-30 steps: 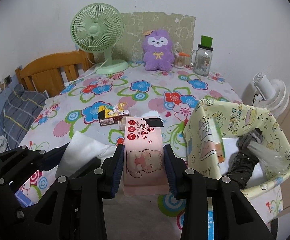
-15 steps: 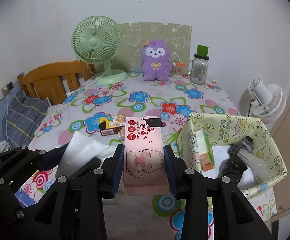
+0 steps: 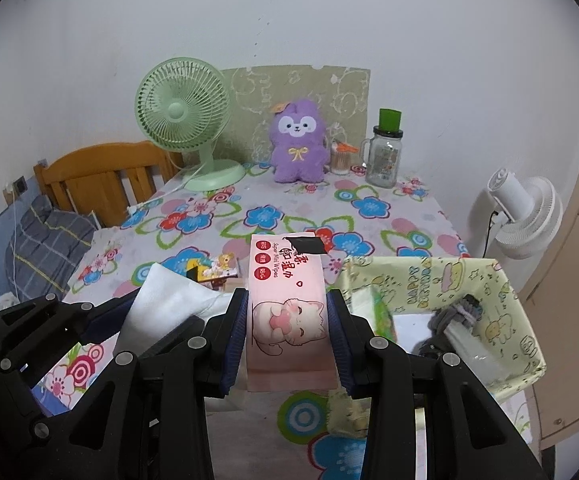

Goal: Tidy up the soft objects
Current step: 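Lift and carry the pink packet and white pouch with both grippers toward the box, then lower both items into the box and open both grippers, then withdraw both grippers from the box toward the remaining table items, then move the left gripper to the yellow cartoon box while the right gripper approaches the tan roll and white bag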

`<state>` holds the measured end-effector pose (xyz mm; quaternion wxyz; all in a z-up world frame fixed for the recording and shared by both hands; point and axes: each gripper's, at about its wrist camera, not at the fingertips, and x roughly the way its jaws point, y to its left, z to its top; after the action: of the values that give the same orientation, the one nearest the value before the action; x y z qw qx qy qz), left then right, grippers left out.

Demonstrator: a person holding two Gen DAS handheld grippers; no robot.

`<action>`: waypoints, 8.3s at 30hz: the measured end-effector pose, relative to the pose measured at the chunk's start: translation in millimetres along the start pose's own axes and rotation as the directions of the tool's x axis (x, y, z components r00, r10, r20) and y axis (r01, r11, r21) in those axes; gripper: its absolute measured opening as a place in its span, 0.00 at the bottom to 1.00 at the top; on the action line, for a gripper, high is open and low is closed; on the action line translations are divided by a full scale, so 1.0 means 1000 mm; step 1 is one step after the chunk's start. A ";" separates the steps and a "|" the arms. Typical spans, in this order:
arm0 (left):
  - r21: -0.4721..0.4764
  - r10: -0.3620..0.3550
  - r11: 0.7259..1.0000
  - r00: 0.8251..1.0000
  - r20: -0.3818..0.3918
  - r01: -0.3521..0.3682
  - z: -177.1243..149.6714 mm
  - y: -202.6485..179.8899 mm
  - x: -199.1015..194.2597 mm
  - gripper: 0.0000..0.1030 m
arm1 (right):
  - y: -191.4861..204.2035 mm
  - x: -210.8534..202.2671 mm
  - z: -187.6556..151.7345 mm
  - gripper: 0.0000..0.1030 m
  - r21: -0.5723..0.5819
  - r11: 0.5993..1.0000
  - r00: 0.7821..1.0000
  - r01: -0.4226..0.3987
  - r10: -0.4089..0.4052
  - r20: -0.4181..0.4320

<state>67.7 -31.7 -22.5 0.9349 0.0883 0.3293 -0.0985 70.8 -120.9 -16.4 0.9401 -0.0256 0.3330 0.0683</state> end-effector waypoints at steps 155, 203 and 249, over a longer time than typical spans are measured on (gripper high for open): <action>0.051 -0.055 0.997 0.998 0.043 0.053 0.012 0.019 0.008 0.96 | -0.010 -0.012 0.004 0.89 0.080 0.983 0.986 0.164 -0.166 0.021; 0.008 -0.077 0.997 0.992 -0.099 0.078 -0.005 0.105 0.111 0.93 | 0.055 0.116 0.017 0.89 0.020 0.998 0.993 0.062 -0.060 -0.100; 0.090 -0.182 0.975 0.963 -0.201 0.203 -0.008 0.103 0.204 0.76 | 0.031 0.216 0.005 0.89 0.092 0.995 0.963 0.040 -0.014 -0.270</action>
<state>243.7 44.1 -147.3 0.8786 0.1163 0.4188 -0.1980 235.4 -66.2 -148.4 0.8872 0.0065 0.4600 0.0352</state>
